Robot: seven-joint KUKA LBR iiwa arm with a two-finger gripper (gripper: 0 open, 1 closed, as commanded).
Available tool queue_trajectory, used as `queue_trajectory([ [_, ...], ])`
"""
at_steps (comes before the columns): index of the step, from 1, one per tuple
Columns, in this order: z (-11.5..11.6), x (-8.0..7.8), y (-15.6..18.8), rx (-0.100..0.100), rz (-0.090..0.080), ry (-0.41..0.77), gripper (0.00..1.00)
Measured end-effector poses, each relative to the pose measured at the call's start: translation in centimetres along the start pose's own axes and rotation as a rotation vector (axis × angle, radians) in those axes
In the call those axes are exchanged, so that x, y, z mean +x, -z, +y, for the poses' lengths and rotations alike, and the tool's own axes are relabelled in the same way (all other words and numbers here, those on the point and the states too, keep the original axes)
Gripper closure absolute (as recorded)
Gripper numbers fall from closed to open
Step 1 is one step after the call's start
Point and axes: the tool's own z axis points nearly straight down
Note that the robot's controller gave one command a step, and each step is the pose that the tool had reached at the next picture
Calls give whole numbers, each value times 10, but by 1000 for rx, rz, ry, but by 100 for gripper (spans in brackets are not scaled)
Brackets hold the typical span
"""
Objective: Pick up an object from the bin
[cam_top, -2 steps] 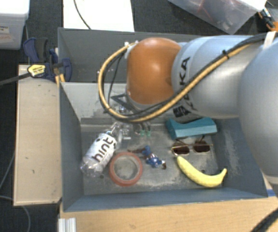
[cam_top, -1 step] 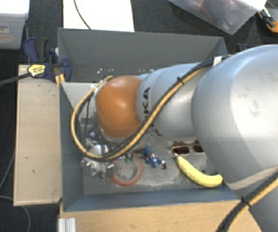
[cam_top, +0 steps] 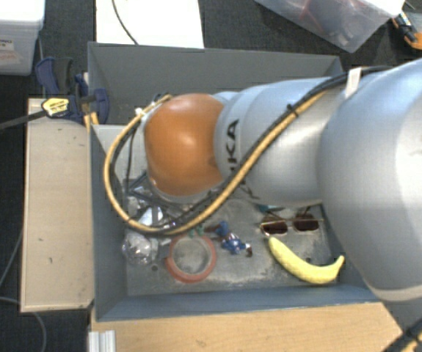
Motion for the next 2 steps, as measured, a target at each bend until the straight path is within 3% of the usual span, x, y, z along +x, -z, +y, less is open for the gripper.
queue_trajectory([
  [1,-22,-17,-34,-3,12,183,0],
  [2,-11,-26,-63,2,1,317,0],
])
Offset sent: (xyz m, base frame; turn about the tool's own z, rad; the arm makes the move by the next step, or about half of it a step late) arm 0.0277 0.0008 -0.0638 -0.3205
